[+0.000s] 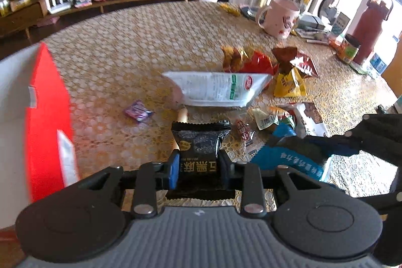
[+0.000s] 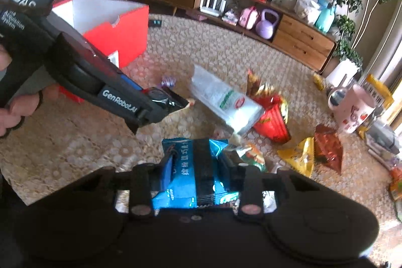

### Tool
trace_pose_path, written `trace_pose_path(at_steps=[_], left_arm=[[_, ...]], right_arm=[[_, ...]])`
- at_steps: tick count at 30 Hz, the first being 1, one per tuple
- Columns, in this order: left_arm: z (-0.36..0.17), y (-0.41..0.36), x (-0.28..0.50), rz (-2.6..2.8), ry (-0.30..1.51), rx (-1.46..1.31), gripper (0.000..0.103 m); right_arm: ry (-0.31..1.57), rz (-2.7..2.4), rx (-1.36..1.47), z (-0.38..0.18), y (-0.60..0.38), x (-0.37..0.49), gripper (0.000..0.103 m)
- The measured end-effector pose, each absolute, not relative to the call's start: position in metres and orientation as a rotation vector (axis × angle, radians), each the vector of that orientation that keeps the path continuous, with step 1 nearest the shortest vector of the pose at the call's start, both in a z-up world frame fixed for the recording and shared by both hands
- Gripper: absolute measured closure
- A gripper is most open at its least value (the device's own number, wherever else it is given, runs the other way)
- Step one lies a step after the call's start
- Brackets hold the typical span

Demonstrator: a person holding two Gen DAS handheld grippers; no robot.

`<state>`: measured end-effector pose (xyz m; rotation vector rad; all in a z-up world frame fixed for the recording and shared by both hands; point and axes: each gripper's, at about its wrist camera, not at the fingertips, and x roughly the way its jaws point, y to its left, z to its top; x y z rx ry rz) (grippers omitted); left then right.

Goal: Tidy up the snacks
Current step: 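Carry the black packet with the left tool while the right tool carries the blue bag into the red box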

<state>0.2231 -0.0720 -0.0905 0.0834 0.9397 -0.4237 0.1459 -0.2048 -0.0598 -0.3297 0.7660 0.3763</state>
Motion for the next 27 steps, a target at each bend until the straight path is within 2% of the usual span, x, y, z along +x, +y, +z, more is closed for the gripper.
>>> trace_pose_path(at_steps=[15, 27], left_arm=[[-0.013, -0.014, 0.176, -0.315, 0.812, 0.068, 0.072], [0.023, 0.059, 0.16, -0.185, 0.757, 0.047, 0.072]], right_arm=[[0.656, 0.374, -0.244, 0.02, -0.17, 0.119, 0.067], [0.607, 0.431, -0.206, 0.05, -0.104, 0.132, 0.067]])
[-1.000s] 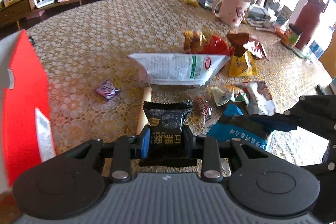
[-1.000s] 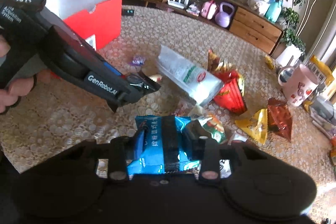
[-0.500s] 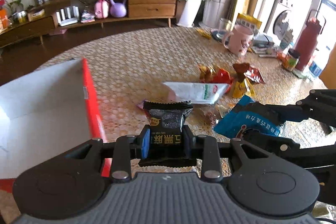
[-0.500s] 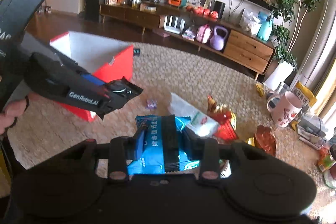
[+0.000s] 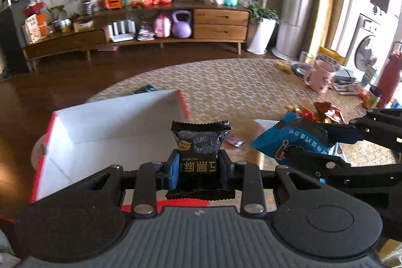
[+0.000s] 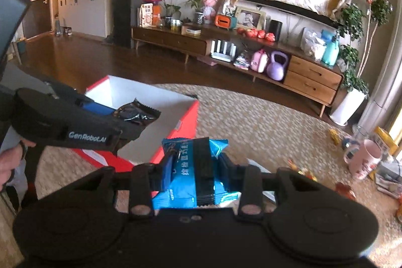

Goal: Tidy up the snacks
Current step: 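Carry the black packet with the left tool while the right tool carries the blue bag into the red box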

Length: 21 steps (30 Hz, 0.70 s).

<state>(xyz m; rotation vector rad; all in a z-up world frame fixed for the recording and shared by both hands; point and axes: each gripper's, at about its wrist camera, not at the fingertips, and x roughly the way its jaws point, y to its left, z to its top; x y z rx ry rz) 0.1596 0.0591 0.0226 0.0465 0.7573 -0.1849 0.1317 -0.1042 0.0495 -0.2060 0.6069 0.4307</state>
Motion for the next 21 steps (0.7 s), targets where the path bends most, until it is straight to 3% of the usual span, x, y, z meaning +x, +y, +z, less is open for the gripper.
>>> trace_pose_path(at_steps=[12, 21], left_arm=[[0.027, 0.14, 0.163, -0.03, 0.759, 0.053, 0.072], [-0.003, 0.187, 0.189, 0.069, 0.856, 0.063, 0.072]], right_arm=[[0.604, 0.486, -0.222, 0.047, -0.028, 0.162, 0.067], [0.662, 0.496, -0.211, 0.021, 0.017, 0.194, 0.067]])
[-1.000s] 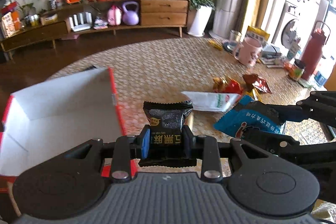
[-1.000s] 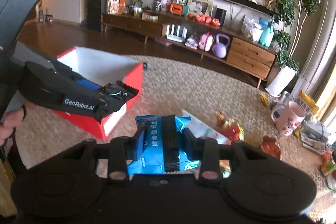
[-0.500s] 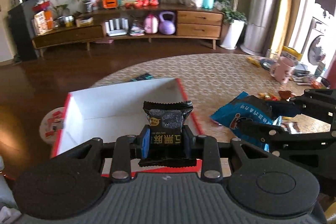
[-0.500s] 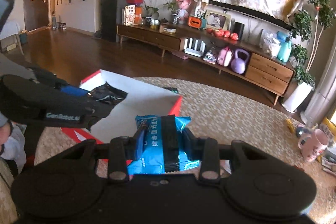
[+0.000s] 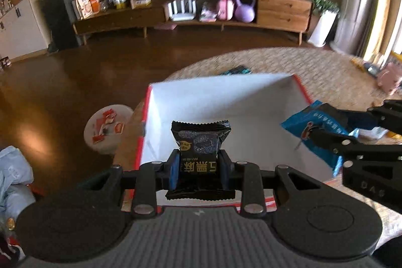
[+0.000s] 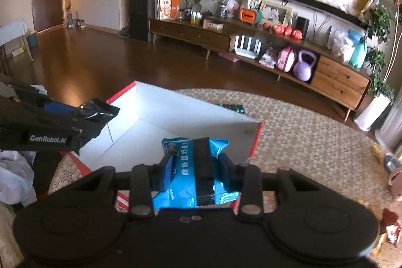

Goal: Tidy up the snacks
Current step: 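Carry the black packet with the left tool while the right tool carries the blue bag into the red box, then open both tools to drop the snacks and lift them out of the box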

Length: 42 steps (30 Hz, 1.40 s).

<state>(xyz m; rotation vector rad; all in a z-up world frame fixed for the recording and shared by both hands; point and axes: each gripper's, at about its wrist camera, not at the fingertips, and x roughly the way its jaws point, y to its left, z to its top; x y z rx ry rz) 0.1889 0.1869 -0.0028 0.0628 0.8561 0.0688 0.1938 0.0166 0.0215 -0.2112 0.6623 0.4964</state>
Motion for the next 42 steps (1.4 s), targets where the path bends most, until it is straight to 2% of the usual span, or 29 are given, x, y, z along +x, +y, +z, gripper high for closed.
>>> trace_pose_path(at_steps=[14, 26, 27, 29, 31, 35, 37, 42], left_arm=[[-0.054, 0.2, 0.238, 0.082, 1.012, 0.079, 0.072], [-0.07, 0.192, 0.233, 0.05, 1.047, 0.093, 0.07], [-0.069, 0.192, 0.232, 0.044, 1.042, 0.094, 0.069], [-0.066, 0.192, 0.231, 0.049, 1.023, 0.096, 0.049], [-0.061, 0.191, 0.228, 0.049, 1.0, 0.101, 0.041], [-0.053, 0.19, 0.223, 0.046, 0.98, 0.094, 0.041], [-0.047, 0.189, 0.218, 0.044, 0.968, 0.093, 0.041], [-0.033, 0.183, 0.205, 0.032, 0.94, 0.095, 0.041]], right_arm=[[0.794, 0.48, -0.217, -0.032, 0.038, 0.222, 0.067], [0.836, 0.5, -0.234, -0.042, 0.047, 0.221, 0.062], [0.837, 0.506, -0.231, -0.042, 0.046, 0.22, 0.061], [0.834, 0.518, -0.228, -0.039, 0.045, 0.217, 0.055], [0.824, 0.518, -0.229, -0.036, 0.043, 0.214, 0.054], [0.813, 0.51, -0.21, -0.028, 0.034, 0.208, 0.048], [0.804, 0.512, -0.196, -0.023, 0.03, 0.206, 0.038], [0.778, 0.517, -0.171, -0.008, 0.02, 0.194, 0.033]])
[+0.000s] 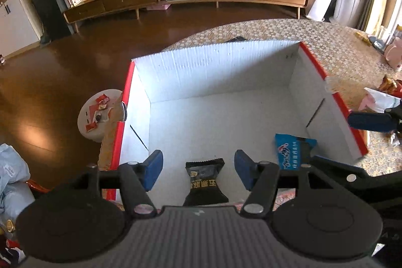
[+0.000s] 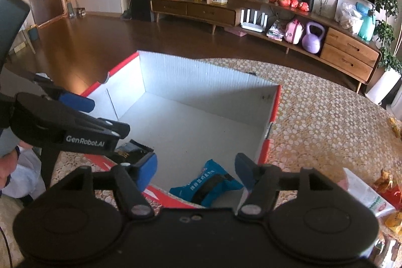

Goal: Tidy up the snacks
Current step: 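Open both tools to drop the snacks and lift them out of the box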

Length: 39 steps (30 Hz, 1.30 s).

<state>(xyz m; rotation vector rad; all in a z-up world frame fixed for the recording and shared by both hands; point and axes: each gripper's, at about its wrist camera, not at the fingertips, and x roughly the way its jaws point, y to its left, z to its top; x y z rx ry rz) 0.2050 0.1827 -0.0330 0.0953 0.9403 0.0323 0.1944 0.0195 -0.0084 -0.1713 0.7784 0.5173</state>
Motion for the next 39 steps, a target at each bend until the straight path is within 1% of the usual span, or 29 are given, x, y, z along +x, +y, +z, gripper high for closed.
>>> trace_pose_path(at_steps=[2, 11, 14, 20, 21, 23, 30, 33, 39], left_arm=[[-0.027, 0.181, 0.199, 0.024, 0.926, 0.088, 0.041], [0.001, 0.166, 0.169, -0.006, 0.854, 0.105, 0.04], [0.01, 0.161, 0.158, -0.01, 0.823, 0.109, 0.031], [0.025, 0.149, 0.134, -0.04, 0.784, 0.091, 0.03], [0.027, 0.147, 0.13, -0.05, 0.777, 0.089, 0.029], [0.032, 0.141, 0.122, -0.066, 0.756, 0.08, 0.021], [0.039, 0.116, 0.101, -0.135, 0.715, 0.051, 0.02], [0.037, 0.101, 0.093, -0.159, 0.704, 0.056, 0.018], [0.029, 0.07, 0.079, -0.236, 0.69, 0.017, 0.018]], right_arm=[[0.778, 0.52, -0.154, -0.004, 0.015, 0.191, 0.028], [0.773, 0.504, -0.091, 0.018, -0.004, 0.17, 0.016], [0.772, 0.497, -0.077, 0.024, -0.011, 0.162, 0.012], [0.748, 0.481, -0.052, 0.039, -0.029, 0.139, 0.002], [0.741, 0.479, -0.044, 0.042, -0.033, 0.134, 0.001], [0.728, 0.477, -0.034, 0.047, -0.04, 0.127, 0.0], [0.696, 0.45, 0.017, 0.058, -0.075, 0.098, 0.0], [0.689, 0.429, 0.046, 0.058, -0.091, 0.086, 0.0], [0.675, 0.394, 0.083, 0.054, -0.123, 0.065, 0.0]])
